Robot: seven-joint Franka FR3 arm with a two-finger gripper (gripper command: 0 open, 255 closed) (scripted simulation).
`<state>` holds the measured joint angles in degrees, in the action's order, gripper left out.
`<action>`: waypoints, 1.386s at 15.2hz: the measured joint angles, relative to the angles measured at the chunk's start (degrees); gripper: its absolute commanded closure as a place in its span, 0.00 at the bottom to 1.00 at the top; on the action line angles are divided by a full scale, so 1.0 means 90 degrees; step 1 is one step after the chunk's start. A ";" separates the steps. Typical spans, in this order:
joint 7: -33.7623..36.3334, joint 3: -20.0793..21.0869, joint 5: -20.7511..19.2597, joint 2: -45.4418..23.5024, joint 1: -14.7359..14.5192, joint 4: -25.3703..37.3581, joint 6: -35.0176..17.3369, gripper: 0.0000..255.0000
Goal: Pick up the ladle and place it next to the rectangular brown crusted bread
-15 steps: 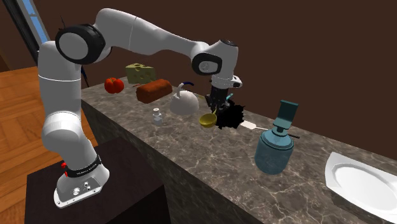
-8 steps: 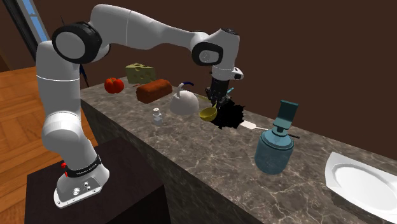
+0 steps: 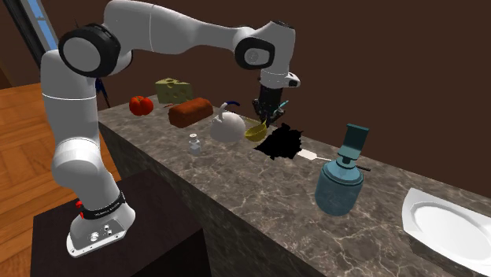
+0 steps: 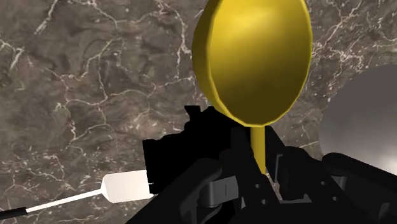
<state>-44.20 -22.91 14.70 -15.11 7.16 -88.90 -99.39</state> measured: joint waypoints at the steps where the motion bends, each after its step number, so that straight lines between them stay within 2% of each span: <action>1: 0.0098 0.0022 -0.0059 0.0161 -0.0091 -0.0194 -0.0064 1.00; 10: 0.1312 0.0480 -0.0665 0.1961 -0.0874 -0.2428 -0.0825 1.00; 21: 0.2969 0.1472 -0.0904 0.3708 -0.1444 -0.4225 -0.1159 1.00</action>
<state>-17.48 -9.67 6.57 18.25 -5.83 -126.92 -109.82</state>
